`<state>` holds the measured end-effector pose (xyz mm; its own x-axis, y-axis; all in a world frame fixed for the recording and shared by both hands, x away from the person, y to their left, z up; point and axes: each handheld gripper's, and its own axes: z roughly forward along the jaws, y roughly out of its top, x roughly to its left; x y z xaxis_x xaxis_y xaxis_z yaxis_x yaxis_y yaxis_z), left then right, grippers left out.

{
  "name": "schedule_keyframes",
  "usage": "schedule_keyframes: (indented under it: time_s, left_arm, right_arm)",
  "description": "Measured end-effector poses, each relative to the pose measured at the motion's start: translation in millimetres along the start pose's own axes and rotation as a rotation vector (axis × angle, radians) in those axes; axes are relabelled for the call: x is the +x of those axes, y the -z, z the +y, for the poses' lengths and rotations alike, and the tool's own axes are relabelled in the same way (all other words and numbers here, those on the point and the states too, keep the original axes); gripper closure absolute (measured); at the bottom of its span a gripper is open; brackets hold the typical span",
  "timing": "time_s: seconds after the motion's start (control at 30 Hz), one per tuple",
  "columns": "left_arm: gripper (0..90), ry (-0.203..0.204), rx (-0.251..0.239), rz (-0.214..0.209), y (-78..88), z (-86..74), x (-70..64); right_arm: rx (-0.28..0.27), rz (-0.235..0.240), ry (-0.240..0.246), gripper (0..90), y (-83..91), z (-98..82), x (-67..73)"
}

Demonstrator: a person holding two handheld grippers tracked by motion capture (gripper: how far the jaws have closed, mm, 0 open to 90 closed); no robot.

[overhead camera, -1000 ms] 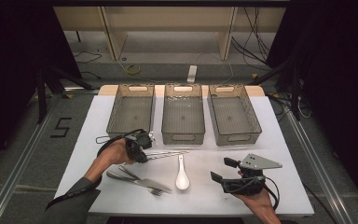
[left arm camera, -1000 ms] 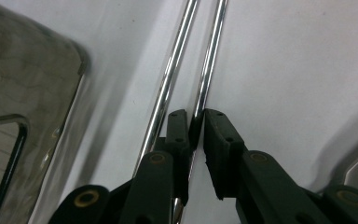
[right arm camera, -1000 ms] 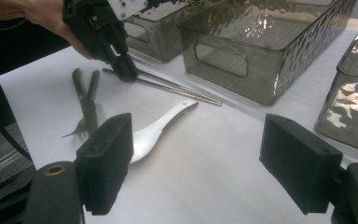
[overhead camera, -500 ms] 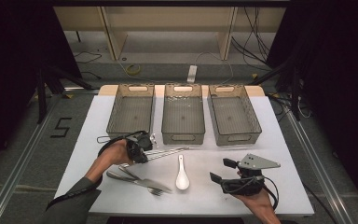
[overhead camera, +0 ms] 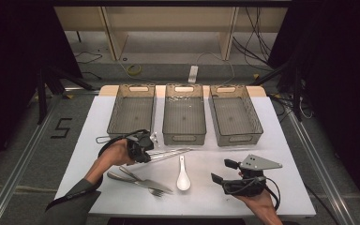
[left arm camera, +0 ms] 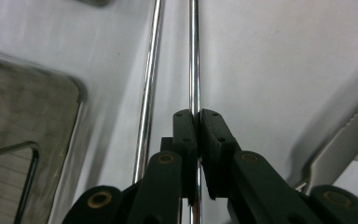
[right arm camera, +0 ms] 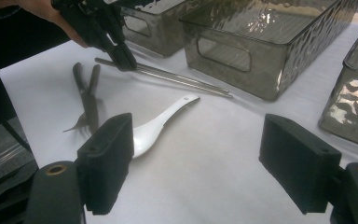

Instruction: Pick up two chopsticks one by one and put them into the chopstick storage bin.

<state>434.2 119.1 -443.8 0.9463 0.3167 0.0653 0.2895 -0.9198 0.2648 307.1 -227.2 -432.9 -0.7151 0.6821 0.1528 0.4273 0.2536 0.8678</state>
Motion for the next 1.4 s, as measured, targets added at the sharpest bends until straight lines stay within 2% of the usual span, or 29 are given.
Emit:
schedule_keyframes:
  time_s: [0.13, 0.23, 0.27, 0.33, 0.47, 0.57, 0.6, 0.73, 0.83, 1.0, 1.1, 1.13, 1.2, 1.4]
  left_arm:
    - [84.6, -0.011, -0.013, 0.004, 11.4, 5.3, -4.8]
    - [84.6, -0.003, -0.040, 0.005, 20.8, 7.5, -9.3]
    - [84.6, 0.014, -0.063, 0.006, 24.7, 8.3, -10.5]
    - [84.6, 0.015, -0.069, 0.008, 30.0, 9.1, -10.6]
    - [84.6, 0.041, -0.115, 0.010, 38.7, 8.4, -10.4]
    - [84.6, 0.069, -0.168, 0.002, 46.9, 6.8, -9.0]
    - [84.7, 0.075, -0.181, -0.017, 50.2, 6.1, -7.8]
    - [84.6, 0.105, -0.235, 0.002, 65.1, 2.4, -3.7]
    - [84.6, 0.160, -0.301, 0.012, 75.9, -0.4, 3.4]
    - [84.6, 0.256, -0.359, 0.039, 82.3, -5.5, 20.0]
    - [84.6, 0.294, -0.366, 0.076, 85.2, -7.3, 30.4]
    - [84.6, 0.301, -0.372, 0.070, 85.8, -7.9, 33.0]
    - [84.6, 0.329, -0.388, 0.087, 87.4, -8.8, 39.7]
    - [84.6, 0.417, -0.403, 0.162, 91.9, -13.6, 62.7]
  right_arm:
    - [-0.002, 0.002, 0.004, 26.7, 0.3, 0.3, 0.2]
    - [-0.003, 0.001, 0.003, 26.6, 0.6, 0.2, 0.0]
    - [-0.002, 0.000, 0.001, 26.7, 0.8, 0.3, 0.0]
    - [-0.002, 0.000, 0.000, 26.7, 0.9, 0.2, -0.1]
    - [-0.004, -0.003, 0.002, 26.7, 1.0, 0.4, -0.2]
    - [-0.005, -0.004, -0.002, 26.7, 1.3, 0.3, -0.9]
    - [-0.006, -0.004, -0.003, 26.7, 1.2, 0.3, -1.1]
    - [-0.004, -0.005, -0.003, 26.7, 0.6, 0.0, -1.6]
    - [-0.002, -0.007, -0.014, 26.7, 0.0, -0.2, -2.9]
    - [-0.008, -0.007, -0.015, 26.7, 1.1, -0.3, -3.7]
    - [-0.009, -0.005, -0.016, 26.6, 1.1, -0.3, -4.0]
    - [-0.009, -0.005, -0.016, 26.7, 1.1, -0.2, -3.9]
    - [-0.010, -0.004, -0.017, 26.7, 1.1, -0.2, -3.8]
    - [-0.007, -0.003, -0.017, 26.6, 0.3, -0.1, -3.4]
